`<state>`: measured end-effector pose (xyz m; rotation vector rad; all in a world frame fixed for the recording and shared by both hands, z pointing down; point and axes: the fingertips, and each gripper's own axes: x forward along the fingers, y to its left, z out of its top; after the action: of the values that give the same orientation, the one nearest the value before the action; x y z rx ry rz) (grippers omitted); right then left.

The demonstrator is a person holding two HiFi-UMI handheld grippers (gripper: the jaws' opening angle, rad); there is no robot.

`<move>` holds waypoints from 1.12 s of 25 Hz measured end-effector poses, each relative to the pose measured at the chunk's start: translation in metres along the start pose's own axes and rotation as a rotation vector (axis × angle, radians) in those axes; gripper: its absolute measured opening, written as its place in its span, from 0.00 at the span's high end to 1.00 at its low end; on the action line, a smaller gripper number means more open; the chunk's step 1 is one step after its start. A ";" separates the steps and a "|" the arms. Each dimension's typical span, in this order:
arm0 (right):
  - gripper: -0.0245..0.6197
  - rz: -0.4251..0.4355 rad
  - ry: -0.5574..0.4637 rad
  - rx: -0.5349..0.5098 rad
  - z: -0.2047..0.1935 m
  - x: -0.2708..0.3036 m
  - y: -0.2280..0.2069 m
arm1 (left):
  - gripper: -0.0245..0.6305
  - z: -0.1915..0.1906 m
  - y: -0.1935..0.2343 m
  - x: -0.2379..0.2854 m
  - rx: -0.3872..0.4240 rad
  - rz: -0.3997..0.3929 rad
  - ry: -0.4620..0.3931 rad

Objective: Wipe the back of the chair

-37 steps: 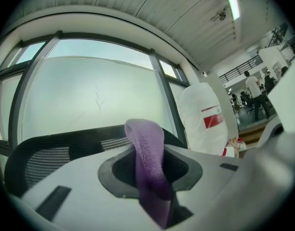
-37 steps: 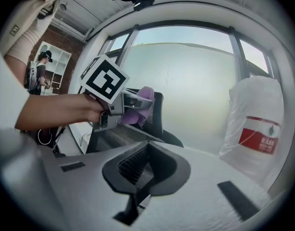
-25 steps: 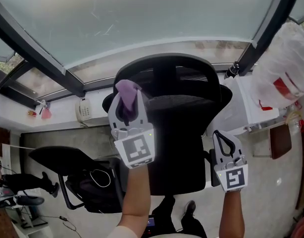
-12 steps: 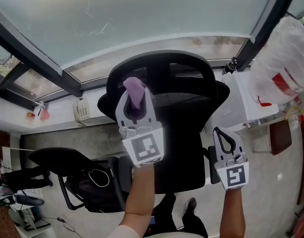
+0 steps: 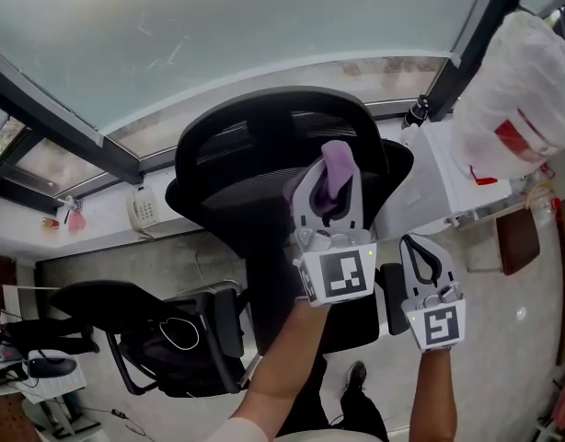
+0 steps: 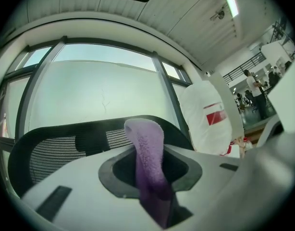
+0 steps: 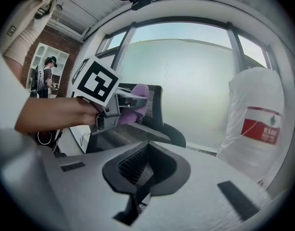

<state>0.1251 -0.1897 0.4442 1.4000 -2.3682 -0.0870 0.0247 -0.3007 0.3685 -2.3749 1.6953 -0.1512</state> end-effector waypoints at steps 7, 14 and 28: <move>0.97 0.055 -0.007 0.003 0.002 0.020 0.027 | 0.80 -0.042 0.077 -0.027 -0.015 0.160 0.047; 0.97 0.130 -0.027 0.014 0.002 0.049 0.066 | 0.80 -0.069 0.160 -0.079 0.031 0.322 0.082; 0.97 0.075 0.001 0.016 -0.007 0.028 0.037 | 0.80 -0.056 0.088 -0.032 0.021 0.173 0.080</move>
<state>0.0852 -0.1945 0.4684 1.3164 -2.4228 -0.0477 -0.0782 -0.3048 0.4037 -2.2220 1.9156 -0.2363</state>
